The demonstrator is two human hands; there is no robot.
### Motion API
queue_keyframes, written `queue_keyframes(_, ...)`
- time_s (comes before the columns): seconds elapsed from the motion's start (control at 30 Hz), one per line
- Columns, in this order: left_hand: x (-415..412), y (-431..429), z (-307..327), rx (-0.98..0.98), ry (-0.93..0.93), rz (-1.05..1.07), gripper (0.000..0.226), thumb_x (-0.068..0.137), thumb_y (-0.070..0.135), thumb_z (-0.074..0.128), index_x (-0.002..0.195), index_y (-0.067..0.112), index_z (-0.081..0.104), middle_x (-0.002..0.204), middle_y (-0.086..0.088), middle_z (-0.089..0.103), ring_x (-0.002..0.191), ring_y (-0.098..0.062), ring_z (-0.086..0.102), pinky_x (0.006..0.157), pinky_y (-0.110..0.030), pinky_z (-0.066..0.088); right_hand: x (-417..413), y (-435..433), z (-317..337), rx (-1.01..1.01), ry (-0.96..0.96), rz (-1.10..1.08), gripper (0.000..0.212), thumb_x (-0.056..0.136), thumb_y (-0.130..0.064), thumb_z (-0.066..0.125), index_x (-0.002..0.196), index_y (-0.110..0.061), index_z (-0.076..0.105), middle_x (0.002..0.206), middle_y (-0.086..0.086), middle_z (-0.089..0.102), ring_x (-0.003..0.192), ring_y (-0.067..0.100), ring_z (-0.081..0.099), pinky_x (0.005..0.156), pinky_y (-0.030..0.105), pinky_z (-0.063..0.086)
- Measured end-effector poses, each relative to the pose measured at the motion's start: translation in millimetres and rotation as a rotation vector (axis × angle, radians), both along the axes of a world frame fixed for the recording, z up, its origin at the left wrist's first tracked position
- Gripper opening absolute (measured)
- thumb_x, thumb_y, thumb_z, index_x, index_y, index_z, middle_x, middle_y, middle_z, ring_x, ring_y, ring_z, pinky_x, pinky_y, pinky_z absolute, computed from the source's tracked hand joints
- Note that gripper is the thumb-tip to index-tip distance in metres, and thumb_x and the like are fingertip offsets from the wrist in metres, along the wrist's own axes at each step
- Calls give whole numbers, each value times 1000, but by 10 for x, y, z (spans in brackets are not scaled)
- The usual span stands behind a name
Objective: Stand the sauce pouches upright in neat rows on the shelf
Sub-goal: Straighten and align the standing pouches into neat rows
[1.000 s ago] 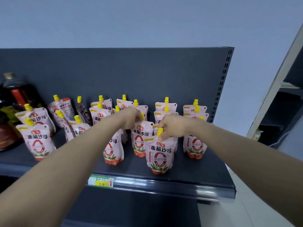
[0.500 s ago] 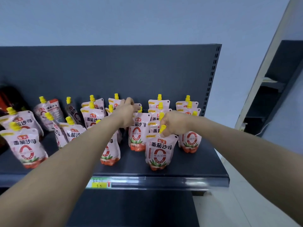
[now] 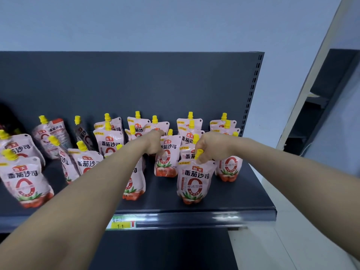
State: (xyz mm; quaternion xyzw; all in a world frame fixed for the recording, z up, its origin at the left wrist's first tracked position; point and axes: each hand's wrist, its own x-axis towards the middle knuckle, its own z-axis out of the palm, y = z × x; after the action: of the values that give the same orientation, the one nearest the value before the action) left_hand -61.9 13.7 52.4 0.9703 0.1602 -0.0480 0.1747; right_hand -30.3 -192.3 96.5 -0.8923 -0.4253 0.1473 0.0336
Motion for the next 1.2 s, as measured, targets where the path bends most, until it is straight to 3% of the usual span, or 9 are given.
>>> queue_keyframes(0.1, 53, 11, -60, -3, 41, 25, 93, 75, 22, 78, 147, 13, 21, 152, -12, 26, 136, -37, 34, 109, -45, 37, 30, -14, 15, -8, 0, -18, 25, 87, -29, 67, 96, -6, 72, 75, 3, 57, 70, 18, 51, 63, 28, 41)
queue_keyframes(0.37, 191, 1, -207, -15, 8, 50, 95, 73, 22, 78, 146, 15, 18, 152, -12, 18, 139, -36, 29, 110, -46, 34, 183, -35, -7, -16, -13, -70, 26, 84, -30, 70, 94, -7, 74, 93, 12, 71, 82, 27, 63, 77, 38, 53)
queue_keyframes(0.5, 260, 19, -213, -62, -49, 38, 87, 74, 18, 78, 144, 14, 27, 150, -10, 24, 135, -35, 36, 108, -44, 37, 217, -3, -10, -19, -14, -76, 25, 83, -31, 70, 90, -7, 73, 80, 5, 63, 75, 20, 57, 73, 36, 51)
queue_keyframes(0.63, 333, 64, -180, -94, -116, 1, 78, 76, 11, 76, 142, 11, 36, 149, -7, 31, 133, -32, 40, 106, -40, 40, 256, 17, 6, -28, -8, -80, 24, 84, -32, 70, 94, -10, 74, 90, 10, 70, 76, 19, 59, 78, 38, 54)
queue_keyframes(0.73, 385, 89, -170, -128, -72, -42, 85, 76, 6, 75, 146, 18, 30, 153, -7, 26, 137, -33, 35, 110, -42, 38, 286, 18, 19, -42, -3, -82, 25, 84, -33, 70, 100, -14, 74, 96, 7, 72, 82, 21, 62, 80, 36, 54)
queue_keyframes(0.9, 486, 65, -121, 22, 106, -105, 94, 77, 14, 75, 149, 34, 18, 148, -13, 25, 135, -40, 35, 109, -49, 38, 356, 24, 20, -56, 1, -85, 25, 84, -33, 69, 104, -18, 73, 100, 3, 72, 92, 23, 66, 87, 38, 55)
queue_keyframes(1.07, 569, 29, -107, 65, 160, -158, 85, 83, 11, 68, 150, 25, 17, 151, -14, 30, 135, -37, 38, 109, -45, 39, 429, 36, 3, -65, 12, -99, 28, 83, -34, 69, 106, -19, 73, 101, 3, 72, 94, 24, 65, 87, 39, 55)
queue_keyframes(1.2, 629, 52, -137, 76, 137, -159, 71, 86, 8, 63, 147, 18, 28, 145, -13, 42, 130, -32, 45, 104, -40, 44, 485, 28, -18, -58, 12, -99, 26, 83, -34, 70, 103, -19, 73, 100, 4, 72, 93, 25, 66, 88, 43, 55)
